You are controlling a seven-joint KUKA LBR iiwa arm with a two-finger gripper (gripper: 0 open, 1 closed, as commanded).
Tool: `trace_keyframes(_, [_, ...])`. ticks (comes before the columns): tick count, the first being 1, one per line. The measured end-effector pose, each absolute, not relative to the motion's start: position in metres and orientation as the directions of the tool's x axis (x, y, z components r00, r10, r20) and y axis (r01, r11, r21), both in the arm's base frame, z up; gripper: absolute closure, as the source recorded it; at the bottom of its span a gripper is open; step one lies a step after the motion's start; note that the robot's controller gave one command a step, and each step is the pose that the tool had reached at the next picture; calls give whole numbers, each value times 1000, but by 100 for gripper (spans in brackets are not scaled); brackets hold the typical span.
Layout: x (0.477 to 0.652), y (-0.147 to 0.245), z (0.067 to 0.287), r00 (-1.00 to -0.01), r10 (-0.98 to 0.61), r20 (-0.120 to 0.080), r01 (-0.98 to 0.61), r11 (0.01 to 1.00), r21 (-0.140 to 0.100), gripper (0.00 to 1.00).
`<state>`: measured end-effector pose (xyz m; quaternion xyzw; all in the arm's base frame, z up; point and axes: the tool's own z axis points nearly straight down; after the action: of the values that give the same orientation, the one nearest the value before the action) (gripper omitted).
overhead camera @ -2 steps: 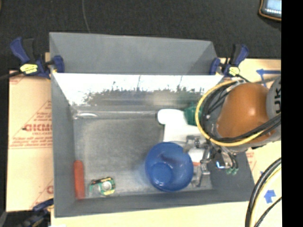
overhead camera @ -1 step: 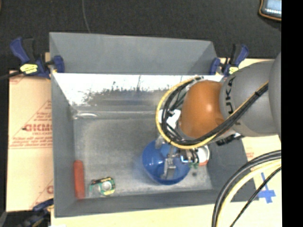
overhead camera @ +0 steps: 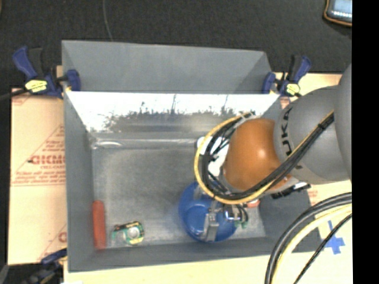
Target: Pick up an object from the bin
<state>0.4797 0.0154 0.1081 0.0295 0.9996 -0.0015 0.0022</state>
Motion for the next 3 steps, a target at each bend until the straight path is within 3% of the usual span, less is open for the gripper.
trace_keyframes(1, [510, 7, 103, -999, 43, -8, 43, 999, -2, 0])
trace_keyframes(2, [494, 11, 84, -995, 98, -4, 98, 995, -2, 100])
trace_keyframes(3, [494, 11, 84, -995, 97, -5, 97, 995, -2, 100])
